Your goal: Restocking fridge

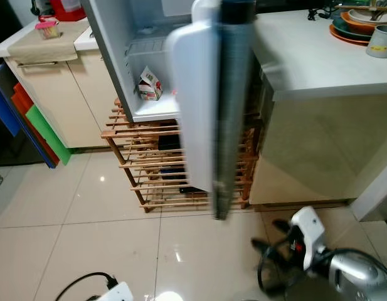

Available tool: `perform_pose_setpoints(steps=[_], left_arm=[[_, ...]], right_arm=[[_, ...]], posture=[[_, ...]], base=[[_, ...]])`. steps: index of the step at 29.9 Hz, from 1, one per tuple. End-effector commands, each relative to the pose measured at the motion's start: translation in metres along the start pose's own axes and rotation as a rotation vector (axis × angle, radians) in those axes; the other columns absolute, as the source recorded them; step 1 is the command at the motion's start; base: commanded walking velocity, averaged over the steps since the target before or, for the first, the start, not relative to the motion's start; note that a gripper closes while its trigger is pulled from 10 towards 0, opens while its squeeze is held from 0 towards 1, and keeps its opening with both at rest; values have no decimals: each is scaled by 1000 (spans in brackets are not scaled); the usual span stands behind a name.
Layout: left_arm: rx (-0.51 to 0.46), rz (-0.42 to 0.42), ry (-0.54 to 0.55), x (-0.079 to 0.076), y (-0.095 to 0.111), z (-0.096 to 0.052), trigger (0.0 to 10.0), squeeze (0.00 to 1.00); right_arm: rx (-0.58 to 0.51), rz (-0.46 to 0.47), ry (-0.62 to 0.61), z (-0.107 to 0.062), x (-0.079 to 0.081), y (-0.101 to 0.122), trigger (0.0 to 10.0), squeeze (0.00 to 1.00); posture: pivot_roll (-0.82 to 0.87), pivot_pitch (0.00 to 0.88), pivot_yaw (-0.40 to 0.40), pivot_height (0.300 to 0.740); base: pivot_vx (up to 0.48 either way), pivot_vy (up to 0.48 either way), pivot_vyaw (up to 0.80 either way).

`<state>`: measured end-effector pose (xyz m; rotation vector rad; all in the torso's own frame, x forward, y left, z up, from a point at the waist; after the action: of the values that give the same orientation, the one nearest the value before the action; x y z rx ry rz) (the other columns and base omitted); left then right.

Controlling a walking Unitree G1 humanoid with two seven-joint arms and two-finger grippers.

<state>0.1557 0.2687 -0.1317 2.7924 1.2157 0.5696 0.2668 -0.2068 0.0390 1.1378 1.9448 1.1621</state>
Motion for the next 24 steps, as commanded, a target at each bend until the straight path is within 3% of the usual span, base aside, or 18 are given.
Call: perform_pose_setpoints(steps=[1, 3, 6, 7, 9, 12, 13, 15, 16, 17, 18, 19, 20, 23, 24], left_arm=[[-100, -49, 50, 17, 26, -1, 10000, 0], [-210, -112, 117, 37, 57, -4, 10000, 0], [-407, -238, 188, 70, 109, -17, 10000, 0], [-480, -278, 189, 78, 126, -24, 10000, 0], [-625, -313, 170, 75, 166, -35, 10000, 0], [-879, -442, 116, 84, 214, -65, 10000, 0], [-879, -442, 116, 84, 214, -65, 10000, 0], [-1013, -507, 128, 99, 233, -90, 10000, 0], [-1139, -560, 138, 110, 247, -116, 10000, 0], [-1139, -560, 138, 110, 247, -116, 10000, 0], [-1263, -597, 162, 122, 260, -145, 10000, 0], [-1317, -605, 172, 127, 267, -159, 10000, 0], [-1317, -605, 172, 127, 267, -159, 10000, 0], [-1437, -636, 195, 139, 285, -192, 10000, 0], [-1437, -636, 195, 139, 285, -192, 10000, 0]], right_arm=[[-34, -24, -171, 2, -27, 11, 10000, 196], [-66, -18, -301, 1, -46, 21, 10000, 188], [-163, -6, -442, 1, -58, 44, 10000, 192], [-183, -4, -454, 3, -56, 49, 10000, 188], [-222, -30, -460, 8, -46, 57, 10000, 184], [-281, -16, -434, 20, -25, 66, 10000, 180], [-281, -16, -434, 20, -25, 66, 10000, 180], [-313, -8, -435, 23, -18, 71, 10000, 180], [-331, -12, -436, 26, -13, 74, 10000, 176], [-331, -12, -436, 26, -13, 74, 10000, 176], [-339, -8, -429, 28, -10, 76, 10000, 173], [-350, -2, -427, 30, -9, 78, 10000, 173], [-350, -2, -427, 30, -9, 78, 10000, 173], [-379, -3, -425, 34, -7, 86, 10000, 173], [-379, -3, -425, 34, -7, 86, 10000, 173]], posture=[[-160, 0, 114, 740], [-154, 0, 109, 740], [-140, 0, 98, 740], [-134, 0, 95, 740], [-130, 0, 95, 740], [-119, 0, 97, 740], [-119, 0, 97, 740], [-115, 0, 96, 740], [-99, 0, 91, 740], [-99, 0, 91, 740], [-95, 0, 89, 740], [-91, 0, 86, 740], [-91, 0, 86, 740], [-86, 0, 83, 740], [-86, 0, 83, 740]], base=[[0, 0, 0], [0, 0, 0], [0, 0, 0], [0, 0, 0], [0, 0, 0], [0, 0, 0], [0, 0, 0], [0, 0, 0], [0, 0, 0], [0, 0, 0], [0, 0, 0], [277, 382, 0], [277, 382, 0], [185, 415, 0], [0, 461, 0]])
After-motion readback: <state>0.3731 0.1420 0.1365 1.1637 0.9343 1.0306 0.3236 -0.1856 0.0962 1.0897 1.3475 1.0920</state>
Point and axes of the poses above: a point about 5 cm out from each wrist's last joint towards the gripper, its own z axis pointing out of the wrist towards the gripper, its own y axis along the axis of the wrist's last joint, x = y × z, the point moved 5 cm from there along z, pointing out of the wrist towards the gripper, and after that the axes turned 7 degrees about -z, right-handed, at the moved point
